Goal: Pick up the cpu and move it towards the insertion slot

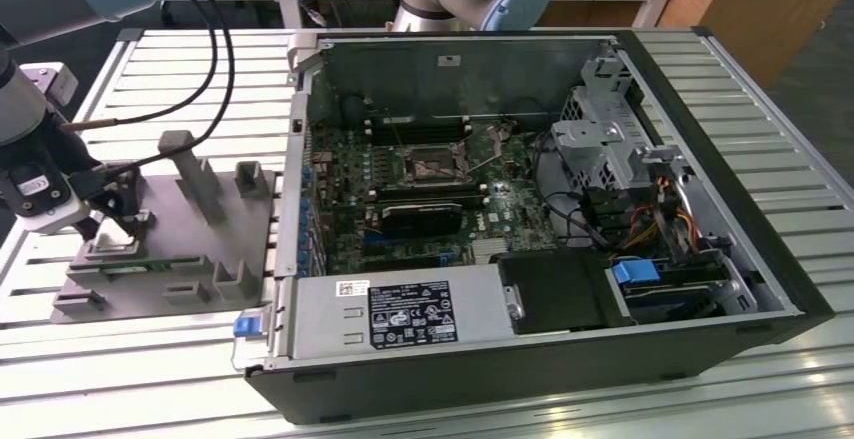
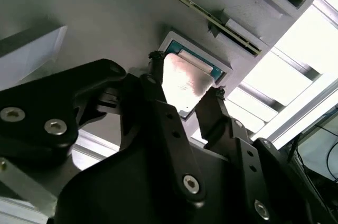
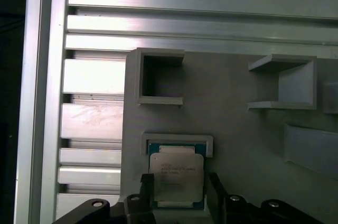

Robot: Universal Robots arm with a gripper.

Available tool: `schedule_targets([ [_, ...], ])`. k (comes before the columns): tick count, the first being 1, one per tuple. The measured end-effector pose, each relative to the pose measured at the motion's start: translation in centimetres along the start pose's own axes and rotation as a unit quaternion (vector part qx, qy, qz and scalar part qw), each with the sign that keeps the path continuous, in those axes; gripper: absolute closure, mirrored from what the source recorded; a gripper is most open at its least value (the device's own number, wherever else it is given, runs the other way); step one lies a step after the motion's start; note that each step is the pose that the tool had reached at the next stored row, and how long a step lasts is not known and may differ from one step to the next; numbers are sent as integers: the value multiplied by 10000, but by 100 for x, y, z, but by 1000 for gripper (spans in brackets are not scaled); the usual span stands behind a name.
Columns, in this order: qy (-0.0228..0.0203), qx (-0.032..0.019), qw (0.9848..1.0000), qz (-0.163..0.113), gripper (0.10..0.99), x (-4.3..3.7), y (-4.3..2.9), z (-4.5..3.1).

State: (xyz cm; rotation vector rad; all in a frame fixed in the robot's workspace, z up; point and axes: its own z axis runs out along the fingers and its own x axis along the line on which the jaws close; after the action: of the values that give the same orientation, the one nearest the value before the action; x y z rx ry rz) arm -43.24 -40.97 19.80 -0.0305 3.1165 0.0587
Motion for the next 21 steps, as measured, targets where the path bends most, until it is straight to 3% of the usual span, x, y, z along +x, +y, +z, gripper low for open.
schedule_targets([
  [2, 0, 0, 10000, 0, 506, 0, 0, 1],
  [4, 0, 0, 10000, 0, 506, 0, 0, 1],
  [5, 0, 0, 10000, 0, 439, 0, 0, 2],
  [21, 0, -2, 10000, 3, 439, 39, 31, 140],
])
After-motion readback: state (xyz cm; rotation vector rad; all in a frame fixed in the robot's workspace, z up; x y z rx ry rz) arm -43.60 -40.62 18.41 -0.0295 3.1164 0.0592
